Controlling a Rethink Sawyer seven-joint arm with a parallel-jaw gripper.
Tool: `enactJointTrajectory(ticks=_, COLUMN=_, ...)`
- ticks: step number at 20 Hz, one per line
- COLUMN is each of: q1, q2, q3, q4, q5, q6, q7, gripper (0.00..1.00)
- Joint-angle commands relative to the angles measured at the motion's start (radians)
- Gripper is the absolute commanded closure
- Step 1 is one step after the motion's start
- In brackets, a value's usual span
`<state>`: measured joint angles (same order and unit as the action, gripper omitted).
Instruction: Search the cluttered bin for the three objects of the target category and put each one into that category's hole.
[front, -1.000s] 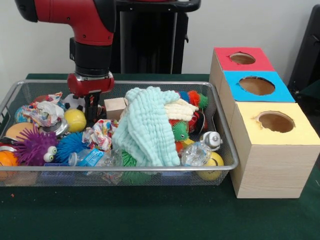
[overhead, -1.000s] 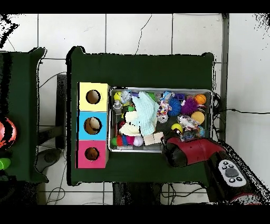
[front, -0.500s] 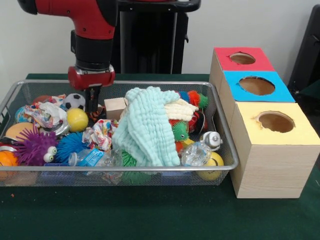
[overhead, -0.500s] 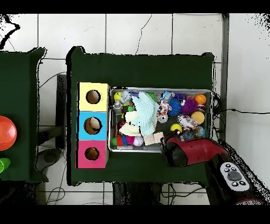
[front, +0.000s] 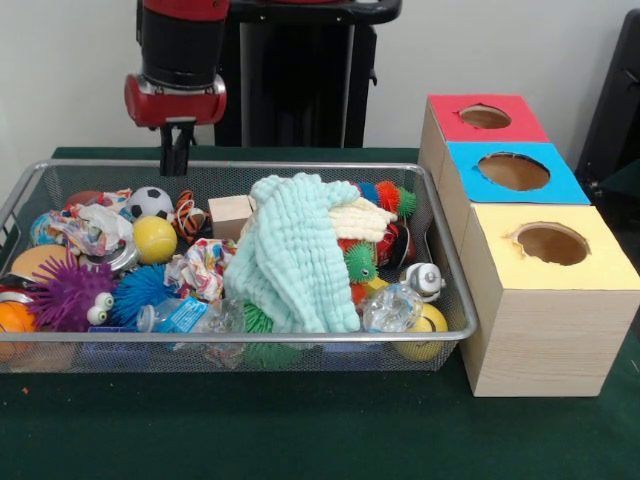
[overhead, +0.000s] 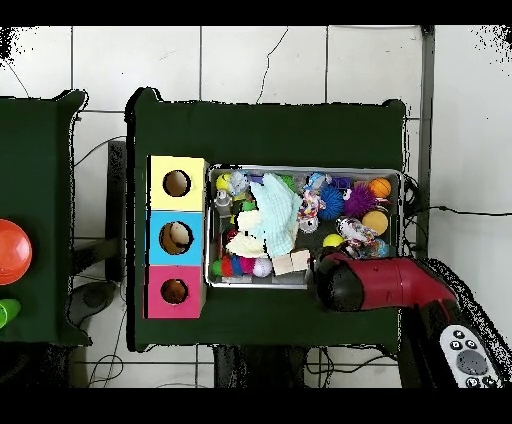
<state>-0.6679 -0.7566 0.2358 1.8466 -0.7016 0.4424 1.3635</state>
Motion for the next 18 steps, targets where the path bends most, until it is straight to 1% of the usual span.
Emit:
enactJointTrajectory(ticks=1, q1=-0.028, q2=-0.076, q3=0.159, q4=0.036, q5=0.066, q6=0.105, q7=-0.113, gripper=1.00)
enactJointTrajectory(ticks=3, q1=-0.026, q2=-0.082, q3=0.168, q4=0.030, q5=0.071, q6=0.116, q7=-0.115, gripper=1.00)
enactJointTrajectory(ticks=5, q1=-0.025, q2=-0.071, q3=0.165, q4=0.022, q5=0.061, q6=0.114, q7=-0.112, gripper=1.00)
enactJointTrajectory(ticks=9, q1=-0.042, q2=-0.044, q3=0.165, q4=0.028, q5=0.044, q6=0.090, q7=-0.092, gripper=1.00)
enactJointTrajectory(ticks=13, q1=-0.049, q2=-0.039, q3=0.164, q4=0.036, q5=0.034, q6=0.078, q7=-0.076, gripper=1.00)
enactJointTrajectory(ticks=14, q1=-0.051, q2=-0.038, q3=0.163, q4=0.039, q5=0.031, q6=0.076, q7=-0.072, gripper=0.00)
enactJointTrajectory(ticks=18, q1=-0.058, q2=-0.029, q3=0.152, q4=0.044, q5=0.009, q6=0.047, q7=-0.061, gripper=0.00)
